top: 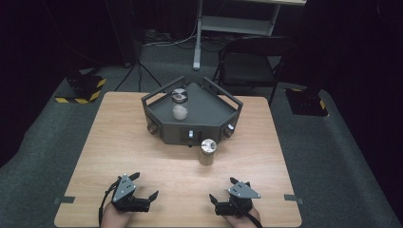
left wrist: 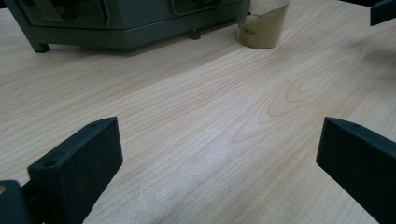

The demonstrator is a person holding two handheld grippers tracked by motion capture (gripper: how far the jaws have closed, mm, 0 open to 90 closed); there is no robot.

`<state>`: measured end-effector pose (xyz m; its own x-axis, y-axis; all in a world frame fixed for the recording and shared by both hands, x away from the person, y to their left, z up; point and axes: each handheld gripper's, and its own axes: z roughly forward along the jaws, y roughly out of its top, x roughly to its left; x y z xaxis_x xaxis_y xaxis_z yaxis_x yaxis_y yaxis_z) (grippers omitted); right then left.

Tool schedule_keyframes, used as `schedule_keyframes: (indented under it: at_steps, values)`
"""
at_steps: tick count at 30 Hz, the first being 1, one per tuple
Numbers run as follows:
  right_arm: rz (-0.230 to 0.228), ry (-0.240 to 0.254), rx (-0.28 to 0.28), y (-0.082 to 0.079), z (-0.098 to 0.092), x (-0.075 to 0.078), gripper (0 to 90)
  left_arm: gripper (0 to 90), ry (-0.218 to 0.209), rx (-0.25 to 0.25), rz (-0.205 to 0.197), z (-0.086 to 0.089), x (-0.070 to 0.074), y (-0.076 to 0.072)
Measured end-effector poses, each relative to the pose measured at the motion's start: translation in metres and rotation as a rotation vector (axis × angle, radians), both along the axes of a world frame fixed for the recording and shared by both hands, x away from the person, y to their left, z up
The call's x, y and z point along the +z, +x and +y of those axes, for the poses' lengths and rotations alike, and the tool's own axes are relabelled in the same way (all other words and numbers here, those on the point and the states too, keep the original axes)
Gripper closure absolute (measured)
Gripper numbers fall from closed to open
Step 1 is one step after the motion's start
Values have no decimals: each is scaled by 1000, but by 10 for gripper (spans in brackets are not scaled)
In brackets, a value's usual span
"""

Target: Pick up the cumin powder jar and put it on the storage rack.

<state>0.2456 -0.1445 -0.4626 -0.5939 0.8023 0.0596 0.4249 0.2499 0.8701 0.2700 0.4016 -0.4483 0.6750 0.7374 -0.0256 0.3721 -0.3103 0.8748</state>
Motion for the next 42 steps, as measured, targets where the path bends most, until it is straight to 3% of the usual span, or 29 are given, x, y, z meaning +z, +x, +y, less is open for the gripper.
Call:
schedule_keyframes:
  at_steps: [17, 30, 42]
  values:
    - [-48, 25, -3, 2, 3, 19, 7, 5, -19, -6, 5, 4, -1, 1]
    - [-64, 29, -8, 23, 4, 38, 7, 5, -29, -11, 4, 6, -2, 1]
    - [-61, 31, -18, 47, 11, 42, 7, 5, -40, -19, 2, 8, -3, 1]
